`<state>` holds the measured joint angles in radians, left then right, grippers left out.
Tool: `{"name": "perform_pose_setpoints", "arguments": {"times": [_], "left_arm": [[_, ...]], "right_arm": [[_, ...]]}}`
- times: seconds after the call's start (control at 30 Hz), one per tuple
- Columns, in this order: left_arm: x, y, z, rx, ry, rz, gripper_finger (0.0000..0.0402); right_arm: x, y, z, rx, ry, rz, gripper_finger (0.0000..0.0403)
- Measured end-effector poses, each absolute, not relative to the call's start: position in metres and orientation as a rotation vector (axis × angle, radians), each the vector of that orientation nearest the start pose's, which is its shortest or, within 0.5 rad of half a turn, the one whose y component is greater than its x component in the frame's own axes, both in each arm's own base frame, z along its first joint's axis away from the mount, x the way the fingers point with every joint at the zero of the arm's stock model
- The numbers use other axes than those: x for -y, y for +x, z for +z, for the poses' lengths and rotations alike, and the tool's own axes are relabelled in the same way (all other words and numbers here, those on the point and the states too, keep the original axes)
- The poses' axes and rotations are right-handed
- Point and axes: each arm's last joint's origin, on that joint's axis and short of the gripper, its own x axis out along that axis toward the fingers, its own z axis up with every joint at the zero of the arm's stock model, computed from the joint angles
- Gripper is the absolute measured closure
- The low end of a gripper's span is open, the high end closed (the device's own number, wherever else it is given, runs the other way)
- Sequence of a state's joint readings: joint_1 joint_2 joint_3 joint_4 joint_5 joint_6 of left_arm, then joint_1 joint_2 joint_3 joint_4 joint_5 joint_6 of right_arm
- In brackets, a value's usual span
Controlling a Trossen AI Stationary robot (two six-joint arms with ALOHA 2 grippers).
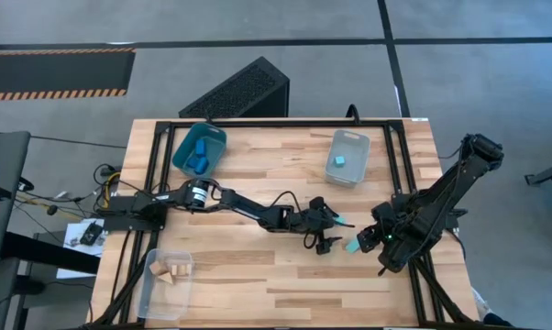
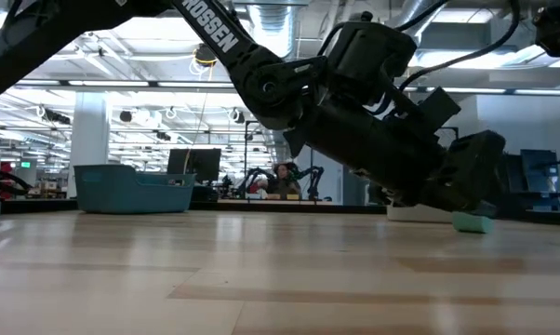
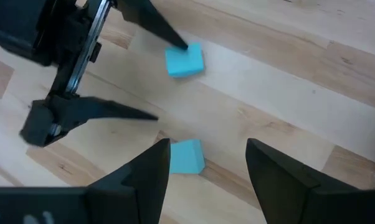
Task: Sort & place blocks by color
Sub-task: Put the top light blue block into the gray bin
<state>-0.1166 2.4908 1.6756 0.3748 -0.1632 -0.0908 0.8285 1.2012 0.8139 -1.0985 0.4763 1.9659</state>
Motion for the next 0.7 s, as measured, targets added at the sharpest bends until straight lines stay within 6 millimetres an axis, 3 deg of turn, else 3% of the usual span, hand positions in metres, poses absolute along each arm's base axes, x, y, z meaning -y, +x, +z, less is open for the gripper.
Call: {"name": "perform_pose_setpoints", "arguments": {"times": [0.3, 0.6, 0.7], "left_arm": [[0.046, 0.529, 0.089, -0.413, 0.032, 0.141, 0.0046], [0.041, 0.547, 0.124, -0.378, 0.038, 0.255, 0.0046], [0.029, 0.546, 0.123, -0.392, -0.034, 0.315, 0.0046]], "right_arm": [[-0.127, 0.134, 0.220, -0.884, 0.841, -0.808, 0.0171], [-0.126, 0.134, 0.220, -0.886, 0.835, -0.812, 0.0171], [-0.126, 0.133, 0.220, -0.887, 0.828, -0.817, 0.0171]]}}
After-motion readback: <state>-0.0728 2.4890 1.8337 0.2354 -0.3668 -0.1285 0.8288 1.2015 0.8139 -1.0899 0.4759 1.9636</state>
